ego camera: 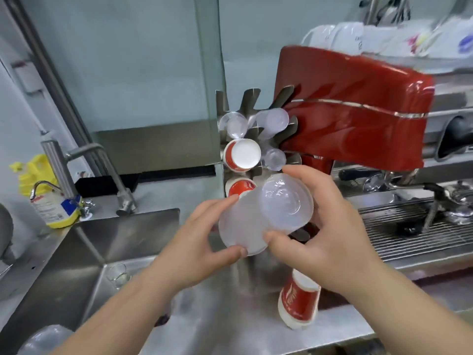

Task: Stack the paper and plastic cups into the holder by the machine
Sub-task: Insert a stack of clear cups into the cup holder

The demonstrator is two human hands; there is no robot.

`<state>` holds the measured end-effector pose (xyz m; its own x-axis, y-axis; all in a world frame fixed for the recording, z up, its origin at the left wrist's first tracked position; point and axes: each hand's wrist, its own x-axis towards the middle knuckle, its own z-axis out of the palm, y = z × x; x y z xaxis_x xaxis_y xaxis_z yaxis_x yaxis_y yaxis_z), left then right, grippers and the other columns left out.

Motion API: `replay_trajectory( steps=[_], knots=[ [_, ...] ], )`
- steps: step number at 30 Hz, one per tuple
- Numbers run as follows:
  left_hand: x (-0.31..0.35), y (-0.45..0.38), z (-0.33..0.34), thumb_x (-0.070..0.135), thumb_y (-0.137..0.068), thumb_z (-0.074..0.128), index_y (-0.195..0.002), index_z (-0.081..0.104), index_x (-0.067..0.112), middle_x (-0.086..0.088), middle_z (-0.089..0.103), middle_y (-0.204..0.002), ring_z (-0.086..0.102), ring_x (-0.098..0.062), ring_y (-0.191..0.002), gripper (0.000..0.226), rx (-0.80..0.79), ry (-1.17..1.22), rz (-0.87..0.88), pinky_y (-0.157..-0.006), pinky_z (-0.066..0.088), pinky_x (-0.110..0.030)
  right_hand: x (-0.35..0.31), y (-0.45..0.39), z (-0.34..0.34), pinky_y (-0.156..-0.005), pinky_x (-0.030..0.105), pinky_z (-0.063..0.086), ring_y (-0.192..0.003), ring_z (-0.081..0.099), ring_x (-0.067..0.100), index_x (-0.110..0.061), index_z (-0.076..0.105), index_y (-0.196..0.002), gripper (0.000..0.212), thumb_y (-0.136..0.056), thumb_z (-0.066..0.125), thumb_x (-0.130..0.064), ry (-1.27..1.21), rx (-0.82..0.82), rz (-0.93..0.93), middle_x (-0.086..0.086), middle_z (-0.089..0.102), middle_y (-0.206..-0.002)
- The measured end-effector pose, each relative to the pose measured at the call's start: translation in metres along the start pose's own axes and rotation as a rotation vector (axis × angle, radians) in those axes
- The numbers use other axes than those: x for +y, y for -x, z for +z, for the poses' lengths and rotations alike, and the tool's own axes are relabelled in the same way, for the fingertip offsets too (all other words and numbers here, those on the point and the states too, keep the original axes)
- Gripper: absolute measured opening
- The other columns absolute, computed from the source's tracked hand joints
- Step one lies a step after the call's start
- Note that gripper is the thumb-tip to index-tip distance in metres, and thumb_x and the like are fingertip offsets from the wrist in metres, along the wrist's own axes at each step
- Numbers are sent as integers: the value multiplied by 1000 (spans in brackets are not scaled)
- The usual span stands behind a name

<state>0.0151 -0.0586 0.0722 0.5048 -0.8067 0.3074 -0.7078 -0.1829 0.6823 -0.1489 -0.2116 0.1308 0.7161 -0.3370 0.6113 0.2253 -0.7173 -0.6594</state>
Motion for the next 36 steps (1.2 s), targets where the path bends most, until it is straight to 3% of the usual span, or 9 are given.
replay_trajectory(
  steps=[7, 11, 13, 15, 17, 21, 26, 31, 36],
  knots=[
    [70, -89, -35, 57, -65, 70, -149, 31, 43, 17, 40, -145, 39, 0, -134, 93, 53, -175, 113, -111, 39, -31, -9, -60, -56, -83, 12, 46, -112, 54, 0, -54, 40, -116, 72, -61, 77, -26, -4, 175, -155, -33, 49, -117],
    [101, -142, -45, 60, -64, 65, -150, 29, 40, 15, 40, -146, 37, -2, -136, 95, 75, -275, 149, -112, 38, -31, -2, -93, -80, -89, 14, 42, -116, 46, -4, -43, 44, -123, 71, -63, 79, -25, 58, 256, -164, -24, 49, -118],
    [110, -165, -49, 56, -68, 68, -151, 29, 39, 15, 40, -147, 36, -3, -137, 93, 86, -309, 156, -112, 38, -31, 1, -110, -87, -90, 10, 36, -115, 41, -7, -35, 45, -125, 70, -64, 78, -24, 102, 294, -159, -21, 46, -118],
    [115, -185, -51, 48, -75, 74, -151, 29, 37, 13, 39, -150, 35, -3, -139, 89, 100, -319, 166, -114, 37, -35, 3, -125, -91, -93, 14, 37, -113, 43, -4, -35, 46, -124, 68, -64, 77, -25, 107, 316, -149, -17, 47, -118],
    [116, -200, -54, 44, -79, 75, -152, 26, 39, 14, 36, -153, 32, -2, -142, 88, 117, -322, 181, -116, 34, -35, 7, -137, -91, -93, 22, 42, -113, 46, -1, -38, 45, -124, 67, -65, 74, -27, 98, 324, -136, -18, 48, -120],
    [114, -223, -57, 39, -86, 70, -153, 20, 45, 16, 35, -154, 32, -4, -142, 83, 85, -327, 197, -115, 35, -36, 16, -159, -87, -90, 23, 44, -112, 45, -4, -46, 43, -123, 66, -64, 69, -30, 106, 326, -97, -23, 47, -121],
    [102, -246, -54, 35, -87, 67, -152, 19, 46, 13, 37, -153, 38, -7, -138, 82, 26, -307, 169, -112, 39, -37, 31, -180, -75, -82, 9, 34, -112, 43, -3, -40, 44, -125, 65, -68, 70, -22, 146, 332, -44, -19, 47, -124],
    [78, -258, -50, 34, -82, 66, -148, 24, 49, 13, 42, -149, 41, -9, -135, 80, -27, -272, 149, -111, 40, -40, 48, -192, -59, -89, 24, 42, -111, 47, 6, -35, 44, -129, 67, -69, 71, -22, 206, 326, 54, -13, 47, -124],
    [53, -271, -46, 30, -83, 65, -146, 22, 53, 12, 43, -148, 41, -11, -135, 80, -61, -256, 128, -110, 40, -41, 64, -199, -43, -92, 25, 41, -110, 46, 5, -31, 47, -129, 67, -68, 71, -20, 243, 321, 107, -11, 48, -124]
  ],
)
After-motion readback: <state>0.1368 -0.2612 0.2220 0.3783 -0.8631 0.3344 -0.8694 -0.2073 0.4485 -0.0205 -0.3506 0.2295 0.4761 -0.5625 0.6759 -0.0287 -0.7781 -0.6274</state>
